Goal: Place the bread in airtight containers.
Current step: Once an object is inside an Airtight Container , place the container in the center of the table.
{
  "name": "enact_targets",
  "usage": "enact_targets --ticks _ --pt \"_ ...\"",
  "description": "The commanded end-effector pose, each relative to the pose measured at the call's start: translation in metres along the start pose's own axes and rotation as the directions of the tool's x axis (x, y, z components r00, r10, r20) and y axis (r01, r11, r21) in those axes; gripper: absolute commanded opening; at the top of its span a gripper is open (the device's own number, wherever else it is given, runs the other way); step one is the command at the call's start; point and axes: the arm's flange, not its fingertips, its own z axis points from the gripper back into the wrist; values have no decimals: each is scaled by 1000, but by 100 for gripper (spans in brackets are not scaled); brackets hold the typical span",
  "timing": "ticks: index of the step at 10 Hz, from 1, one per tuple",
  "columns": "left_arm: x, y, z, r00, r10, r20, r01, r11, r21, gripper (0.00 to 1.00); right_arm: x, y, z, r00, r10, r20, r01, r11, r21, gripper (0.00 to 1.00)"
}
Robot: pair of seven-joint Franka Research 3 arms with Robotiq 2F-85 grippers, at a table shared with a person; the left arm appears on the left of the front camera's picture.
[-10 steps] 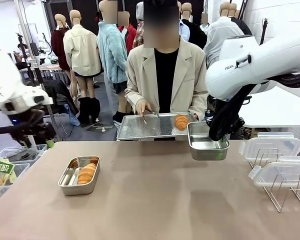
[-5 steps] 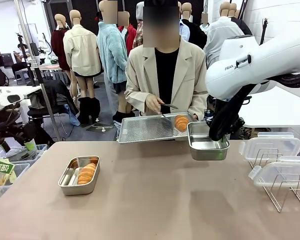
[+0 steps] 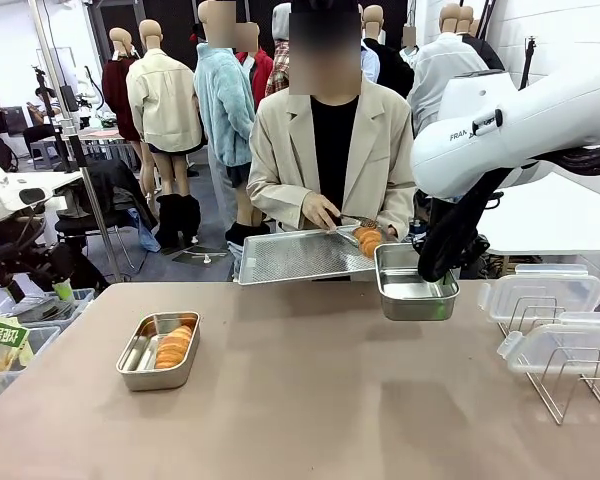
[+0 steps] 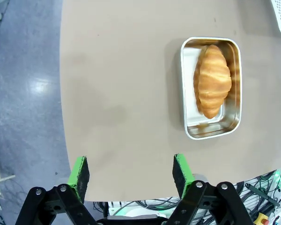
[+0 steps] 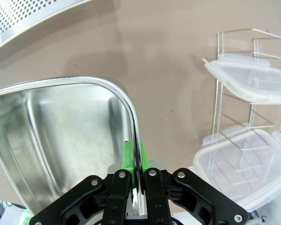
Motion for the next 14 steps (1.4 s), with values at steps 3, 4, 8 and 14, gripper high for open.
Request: enact_targets --ticks 3,4,8,14 --pt "1 0 2 1000 12 12 -12 1000 2 92 -3 -1 -1 1000 -6 23 6 1000 8 0" --pt "1 0 2 1000 12 12 -12 1000 2 92 -3 -1 -1 1000 -6 23 6 1000 8 0" --pt "1 0 2 1000 12 12 -12 1000 2 92 -3 -1 -1 1000 -6 23 6 1000 8 0" --pt "1 0 2 1000 12 12 -12 1000 2 92 -3 -1 -1 1000 -6 23 6 1000 8 0"
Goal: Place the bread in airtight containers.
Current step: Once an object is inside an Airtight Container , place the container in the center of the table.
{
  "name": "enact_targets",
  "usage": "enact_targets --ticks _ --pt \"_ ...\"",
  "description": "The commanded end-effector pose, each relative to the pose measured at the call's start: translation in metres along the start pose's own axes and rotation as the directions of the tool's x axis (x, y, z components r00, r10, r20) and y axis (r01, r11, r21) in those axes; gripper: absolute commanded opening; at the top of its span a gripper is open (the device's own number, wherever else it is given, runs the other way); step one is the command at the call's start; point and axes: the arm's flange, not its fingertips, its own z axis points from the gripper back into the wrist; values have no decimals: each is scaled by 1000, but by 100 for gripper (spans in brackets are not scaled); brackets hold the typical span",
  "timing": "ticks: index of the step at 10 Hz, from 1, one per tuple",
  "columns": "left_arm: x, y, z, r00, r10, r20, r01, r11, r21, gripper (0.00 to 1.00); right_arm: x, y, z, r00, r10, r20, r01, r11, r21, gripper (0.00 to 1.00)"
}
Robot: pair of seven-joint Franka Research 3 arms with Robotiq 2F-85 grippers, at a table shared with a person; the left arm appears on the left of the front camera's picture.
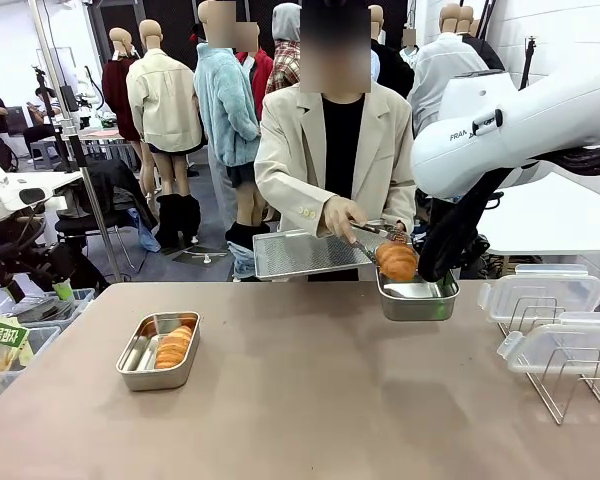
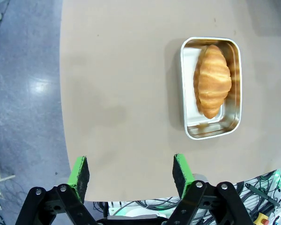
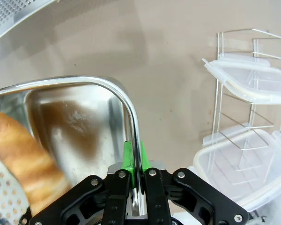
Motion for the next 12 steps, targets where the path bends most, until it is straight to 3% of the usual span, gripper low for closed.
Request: enact_targets --ticks 1,12 --pt "1 0 2 1000 12 12 -12 1000 2 92 -3 -1 -1 1000 -6 23 6 1000 8 0" --pt "1 0 2 1000 12 12 -12 1000 2 92 -3 -1 -1 1000 -6 23 6 1000 8 0"
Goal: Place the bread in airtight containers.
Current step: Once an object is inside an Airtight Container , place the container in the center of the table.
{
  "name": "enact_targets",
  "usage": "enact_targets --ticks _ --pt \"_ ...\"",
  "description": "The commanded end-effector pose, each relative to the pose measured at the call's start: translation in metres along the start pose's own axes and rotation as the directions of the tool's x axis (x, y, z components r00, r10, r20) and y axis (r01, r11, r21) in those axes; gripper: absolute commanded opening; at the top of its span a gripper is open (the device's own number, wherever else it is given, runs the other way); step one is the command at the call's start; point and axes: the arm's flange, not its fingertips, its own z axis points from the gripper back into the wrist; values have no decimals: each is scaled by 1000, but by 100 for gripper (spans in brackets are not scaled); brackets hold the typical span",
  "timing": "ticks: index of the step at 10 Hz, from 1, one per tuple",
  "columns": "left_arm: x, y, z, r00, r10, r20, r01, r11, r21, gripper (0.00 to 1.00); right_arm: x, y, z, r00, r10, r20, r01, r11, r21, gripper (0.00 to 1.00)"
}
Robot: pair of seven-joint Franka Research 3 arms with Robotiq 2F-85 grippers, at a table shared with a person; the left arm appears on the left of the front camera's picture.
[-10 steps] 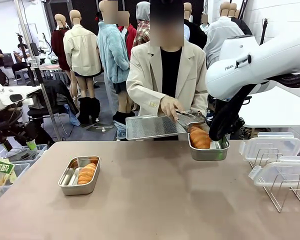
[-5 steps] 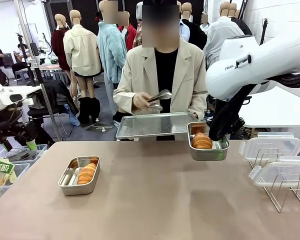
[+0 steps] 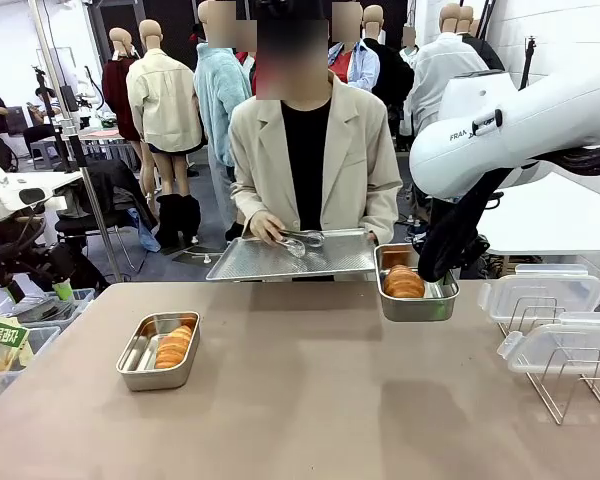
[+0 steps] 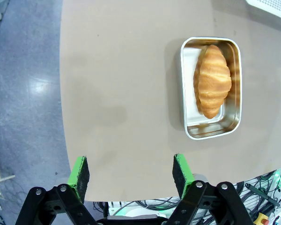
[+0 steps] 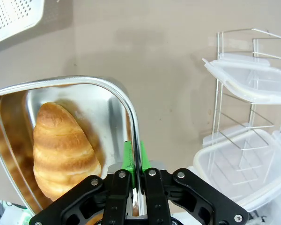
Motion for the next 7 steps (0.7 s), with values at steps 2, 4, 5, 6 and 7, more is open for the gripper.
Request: enact_targets --ticks 2,4,5,6,7 --pt "1 0 2 1000 12 12 -12 1000 2 92 -3 -1 0 1000 -6 23 6 1000 8 0" --pt "1 0 2 1000 12 12 -12 1000 2 92 -3 -1 0 1000 -6 23 6 1000 8 0" --pt "1 0 2 1000 12 12 -12 1000 2 92 -3 -1 0 1000 -6 23 6 1000 8 0" --pt "1 0 2 1000 12 12 -12 1000 2 92 -3 -1 0 1000 -6 23 6 1000 8 0" --pt "1 0 2 1000 12 12 -12 1000 2 92 -3 -1 0 1000 -6 23 6 1000 8 0"
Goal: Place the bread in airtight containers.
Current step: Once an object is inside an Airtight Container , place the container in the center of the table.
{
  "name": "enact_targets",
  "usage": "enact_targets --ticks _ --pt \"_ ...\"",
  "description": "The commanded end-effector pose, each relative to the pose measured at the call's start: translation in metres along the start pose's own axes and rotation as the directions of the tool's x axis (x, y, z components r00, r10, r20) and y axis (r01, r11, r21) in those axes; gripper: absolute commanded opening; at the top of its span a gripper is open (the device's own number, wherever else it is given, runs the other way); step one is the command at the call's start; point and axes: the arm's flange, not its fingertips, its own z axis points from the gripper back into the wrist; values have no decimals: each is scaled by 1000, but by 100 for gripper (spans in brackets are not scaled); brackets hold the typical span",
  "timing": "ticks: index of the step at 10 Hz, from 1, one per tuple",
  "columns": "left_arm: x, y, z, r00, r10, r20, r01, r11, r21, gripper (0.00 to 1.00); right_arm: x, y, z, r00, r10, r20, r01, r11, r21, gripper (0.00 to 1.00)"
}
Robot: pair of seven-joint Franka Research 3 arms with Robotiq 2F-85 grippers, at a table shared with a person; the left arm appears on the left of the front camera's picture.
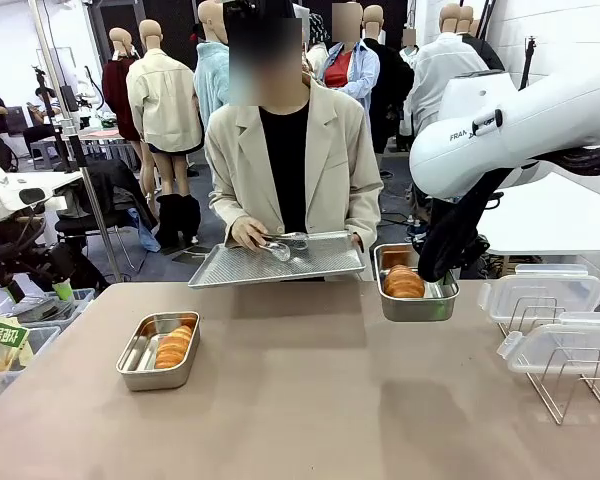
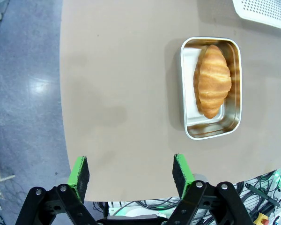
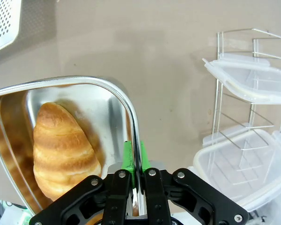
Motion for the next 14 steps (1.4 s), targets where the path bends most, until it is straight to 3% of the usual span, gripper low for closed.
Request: enact_targets --ticks 1,4,7,9,12,13,14 --pt "1 0 2 1000 12 12 -12 1000 2 92 -3 -1 0 1000 -6 23 6 1000 8 0" --pt "1 0 2 1000 12 12 -12 1000 2 92 5 6 -14 999 -35 25 36 999 -18 0" --pt "1 0 2 1000 12 12 -12 1000 2 92 18 13 -75 997 -63 39 66 995 -71 0" --pt "1 0 2 1000 12 12 -12 1000 2 92 17 13 -114 999 7 39 -5 998 -68 0" --pt "1 0 2 1000 12 12 -12 1000 2 92 15 8 -142 999 26 -43 -28 998 -50 0" --pt "1 0 2 1000 12 12 -12 1000 2 92 12 7 -144 998 27 -48 -30 998 -48 8" --pt "1 0 2 1000 12 12 -12 1000 2 92 11 7 -144 998 18 -53 -21 998 -54 27"
